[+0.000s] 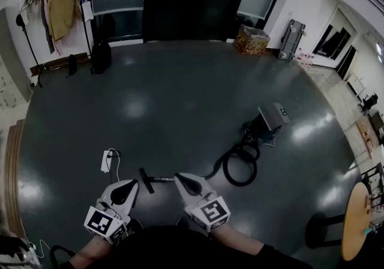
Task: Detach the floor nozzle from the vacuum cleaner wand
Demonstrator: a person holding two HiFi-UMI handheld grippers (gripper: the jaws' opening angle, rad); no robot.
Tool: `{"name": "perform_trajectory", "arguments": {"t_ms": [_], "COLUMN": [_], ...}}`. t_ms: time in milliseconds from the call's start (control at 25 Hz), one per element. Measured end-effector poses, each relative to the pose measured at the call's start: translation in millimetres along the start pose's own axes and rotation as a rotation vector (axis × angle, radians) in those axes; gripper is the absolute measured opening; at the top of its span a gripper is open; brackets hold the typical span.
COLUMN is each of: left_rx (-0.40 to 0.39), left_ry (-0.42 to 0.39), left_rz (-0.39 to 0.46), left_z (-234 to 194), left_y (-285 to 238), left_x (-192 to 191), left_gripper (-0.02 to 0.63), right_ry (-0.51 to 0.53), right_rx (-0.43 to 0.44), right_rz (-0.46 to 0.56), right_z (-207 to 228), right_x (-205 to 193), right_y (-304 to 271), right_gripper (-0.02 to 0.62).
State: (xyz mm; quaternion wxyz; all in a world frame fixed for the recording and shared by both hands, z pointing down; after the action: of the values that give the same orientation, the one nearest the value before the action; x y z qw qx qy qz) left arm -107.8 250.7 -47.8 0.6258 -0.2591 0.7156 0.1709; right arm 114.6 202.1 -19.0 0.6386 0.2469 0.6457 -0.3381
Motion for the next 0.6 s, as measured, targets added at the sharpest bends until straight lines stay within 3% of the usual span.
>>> {"name": "perform_trajectory", "arguments": {"t_ms": [600], "left_rx": [0.019], "left_ry": [0.015], "left_rz": [-0.028], "left_z": [5.4], "left_y": [-16.4], "left_x": [-4.2], "left_gripper": [0.002], "right_ry": [-0.035], "right_rx": [0.027], "right_rz": [0.023], "right_z": [16.3], "right_x": [-3.1], "right_y": [9.2], "right_gripper": [0.000]}}
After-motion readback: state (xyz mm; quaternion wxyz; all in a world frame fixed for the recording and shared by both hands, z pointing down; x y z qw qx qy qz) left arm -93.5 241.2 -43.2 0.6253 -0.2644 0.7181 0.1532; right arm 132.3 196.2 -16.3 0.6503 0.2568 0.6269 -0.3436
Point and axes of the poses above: the fingertips, and each gripper's own axes: y backward along the fingers, z to its right, x out of its top, the point moved 9 cm from there along y, backward along the fingers, and after that the axes turned 1 degree about y, right-handed, at the moved point
